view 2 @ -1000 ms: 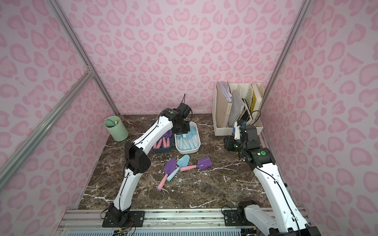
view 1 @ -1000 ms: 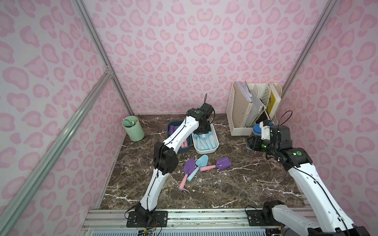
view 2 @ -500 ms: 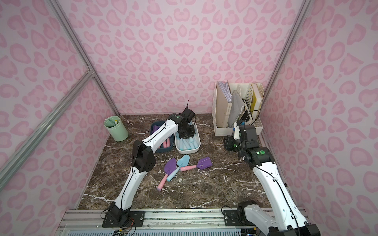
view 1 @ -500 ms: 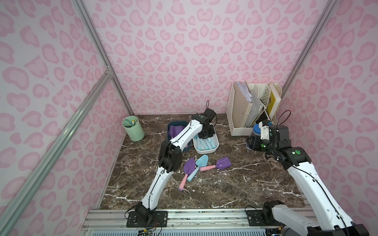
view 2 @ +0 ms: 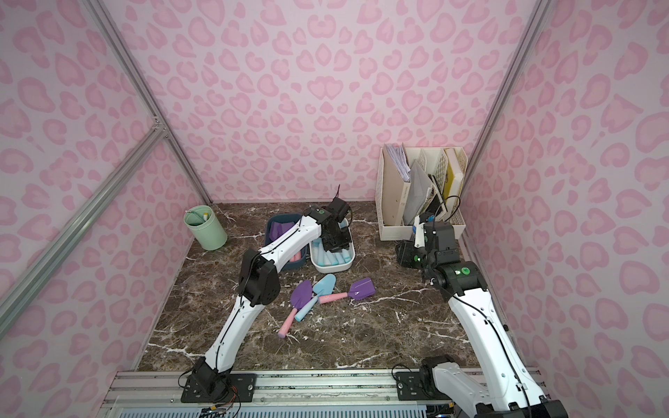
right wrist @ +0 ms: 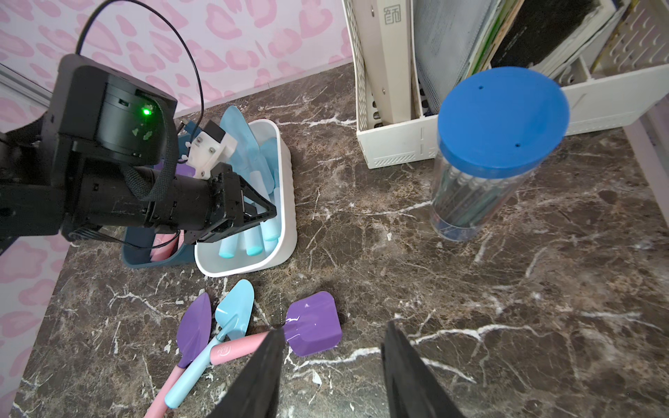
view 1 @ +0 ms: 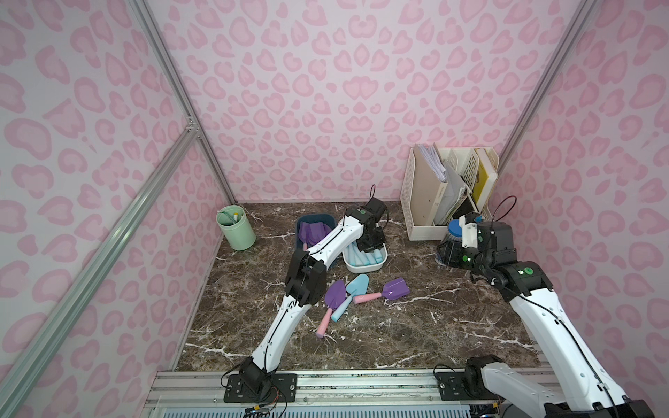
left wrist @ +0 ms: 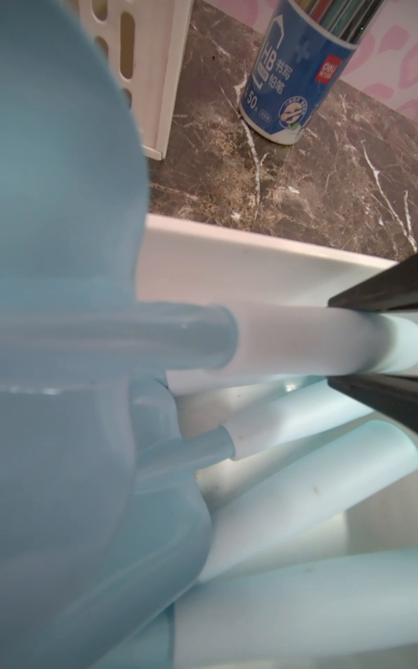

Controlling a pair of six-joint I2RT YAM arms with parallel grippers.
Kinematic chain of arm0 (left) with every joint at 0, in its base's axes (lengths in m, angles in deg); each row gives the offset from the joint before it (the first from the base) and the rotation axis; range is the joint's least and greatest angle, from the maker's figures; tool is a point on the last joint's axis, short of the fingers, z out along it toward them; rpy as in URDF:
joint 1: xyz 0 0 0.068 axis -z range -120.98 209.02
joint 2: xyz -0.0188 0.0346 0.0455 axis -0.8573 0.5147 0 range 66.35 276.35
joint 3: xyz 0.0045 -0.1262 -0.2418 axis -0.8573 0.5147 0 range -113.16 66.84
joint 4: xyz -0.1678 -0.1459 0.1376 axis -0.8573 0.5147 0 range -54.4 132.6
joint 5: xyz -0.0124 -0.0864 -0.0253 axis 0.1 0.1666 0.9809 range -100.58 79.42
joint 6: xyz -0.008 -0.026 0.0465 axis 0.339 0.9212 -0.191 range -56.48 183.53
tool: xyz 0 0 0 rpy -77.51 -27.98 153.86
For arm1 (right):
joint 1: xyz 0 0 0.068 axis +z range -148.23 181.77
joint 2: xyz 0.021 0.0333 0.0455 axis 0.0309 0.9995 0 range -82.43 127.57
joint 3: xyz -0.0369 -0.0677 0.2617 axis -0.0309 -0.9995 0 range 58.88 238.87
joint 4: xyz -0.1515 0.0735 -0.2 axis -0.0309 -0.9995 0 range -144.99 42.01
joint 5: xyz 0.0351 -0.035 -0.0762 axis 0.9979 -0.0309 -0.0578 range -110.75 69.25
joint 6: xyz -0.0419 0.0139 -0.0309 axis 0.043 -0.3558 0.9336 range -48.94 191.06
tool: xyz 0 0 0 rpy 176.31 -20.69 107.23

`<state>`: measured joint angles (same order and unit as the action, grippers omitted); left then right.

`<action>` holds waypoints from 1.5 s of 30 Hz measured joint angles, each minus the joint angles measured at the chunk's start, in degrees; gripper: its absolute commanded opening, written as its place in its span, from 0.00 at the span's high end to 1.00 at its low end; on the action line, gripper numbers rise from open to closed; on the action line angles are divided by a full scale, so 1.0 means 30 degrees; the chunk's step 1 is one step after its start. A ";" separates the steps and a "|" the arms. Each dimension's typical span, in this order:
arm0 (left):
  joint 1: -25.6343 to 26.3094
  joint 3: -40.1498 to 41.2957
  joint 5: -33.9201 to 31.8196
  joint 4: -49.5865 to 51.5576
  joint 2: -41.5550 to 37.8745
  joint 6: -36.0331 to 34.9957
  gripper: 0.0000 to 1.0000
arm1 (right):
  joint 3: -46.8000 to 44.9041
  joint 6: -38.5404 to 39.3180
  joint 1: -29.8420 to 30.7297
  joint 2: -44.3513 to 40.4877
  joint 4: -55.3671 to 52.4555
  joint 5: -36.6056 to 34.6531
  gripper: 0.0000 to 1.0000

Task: Sort the small shovels by color and place them into the storage box
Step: Place the shovel in the storage box.

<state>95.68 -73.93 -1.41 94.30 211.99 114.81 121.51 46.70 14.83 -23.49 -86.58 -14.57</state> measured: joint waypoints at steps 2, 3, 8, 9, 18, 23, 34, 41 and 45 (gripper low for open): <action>0.0000 0.0000 0.0058 0.0000 0.0044 0.0007 0.98 | 0.0000 0.0007 0.0000 -0.0007 -0.0007 0.0000 0.51; 0.0000 0.0000 0.0066 0.0000 0.0080 0.0007 0.98 | 0.0000 0.0015 0.0000 -0.0029 -0.0015 0.0000 0.51; 0.0000 0.0000 0.0058 0.0036 0.0138 0.0007 0.98 | 0.0000 0.0058 0.0000 -0.0153 -0.0022 -0.0066 0.51; 0.0000 0.0000 0.0066 0.0036 0.0168 0.0007 0.98 | 0.0000 0.0058 0.0000 -0.0153 -0.0022 -0.0066 0.51; 0.0015 -0.0058 0.0204 0.0095 0.0561 0.0087 0.95 | 0.0000 0.0058 0.0000 -0.0204 -0.0058 -0.0073 0.51; 0.0066 -0.0058 0.0262 0.0117 0.0612 0.0226 0.91 | -0.0066 0.0058 0.0000 -0.0219 -0.0080 -0.0087 0.50; 0.0080 -0.0066 0.0532 0.0087 0.0831 0.0219 0.86 | -0.0277 0.0058 0.0000 -0.0219 -0.0095 -0.0153 0.50; 0.0109 -0.0095 0.0685 0.0073 0.0976 0.0219 0.81 | -0.0342 0.0058 0.0000 -0.0175 -0.0095 -0.0138 0.50; 0.0160 -0.0087 0.0692 0.0044 0.1005 0.0204 0.78 | -0.0342 0.0051 0.0000 -0.0109 -0.0095 -0.0138 0.50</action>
<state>96.17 -74.19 0.67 94.43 215.01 115.42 120.48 46.85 14.83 -23.82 -86.86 -14.99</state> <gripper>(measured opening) 0.273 0.498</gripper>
